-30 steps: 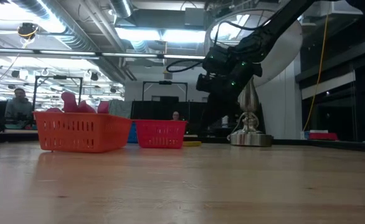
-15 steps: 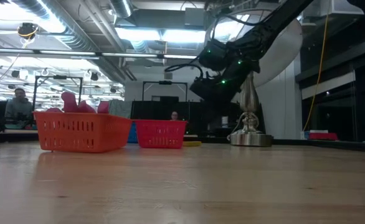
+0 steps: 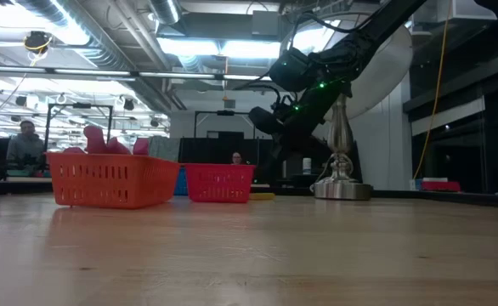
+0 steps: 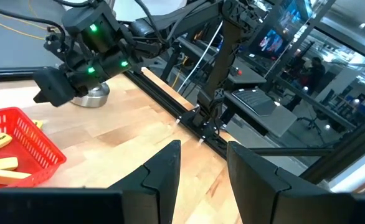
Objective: Pick & Place School Supplies
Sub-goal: Put the yellow eraser into the red bin
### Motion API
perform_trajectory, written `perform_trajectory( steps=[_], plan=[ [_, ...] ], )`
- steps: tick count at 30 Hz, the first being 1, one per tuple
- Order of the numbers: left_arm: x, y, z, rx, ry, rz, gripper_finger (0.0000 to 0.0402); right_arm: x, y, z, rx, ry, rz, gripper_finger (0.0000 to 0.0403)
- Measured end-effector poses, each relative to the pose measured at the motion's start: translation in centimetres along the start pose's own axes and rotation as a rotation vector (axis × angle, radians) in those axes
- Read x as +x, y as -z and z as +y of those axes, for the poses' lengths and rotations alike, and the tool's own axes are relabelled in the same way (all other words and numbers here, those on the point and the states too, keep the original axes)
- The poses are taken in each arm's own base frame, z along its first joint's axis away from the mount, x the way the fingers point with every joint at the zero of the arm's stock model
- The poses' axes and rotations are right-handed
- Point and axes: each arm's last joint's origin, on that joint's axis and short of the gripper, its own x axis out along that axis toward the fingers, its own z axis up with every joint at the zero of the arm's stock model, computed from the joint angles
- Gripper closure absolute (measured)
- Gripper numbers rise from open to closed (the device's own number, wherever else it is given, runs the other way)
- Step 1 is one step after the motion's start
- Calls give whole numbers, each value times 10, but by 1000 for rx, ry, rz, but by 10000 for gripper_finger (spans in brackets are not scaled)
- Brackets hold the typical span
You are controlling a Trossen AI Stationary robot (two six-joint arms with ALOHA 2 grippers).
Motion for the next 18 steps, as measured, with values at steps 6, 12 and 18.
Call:
perform_trajectory(
  steps=[6,12,18],
  plan=[
    [0,0,0,-4,2,-2,274,6,-1,-5,175,0,19,401],
    [0,-2,-2,0,7,-8,274,19,10,-7,262,9,74,402],
    [0,-4,-4,4,19,-17,274,27,20,1,280,4,76,402]
  ],
)
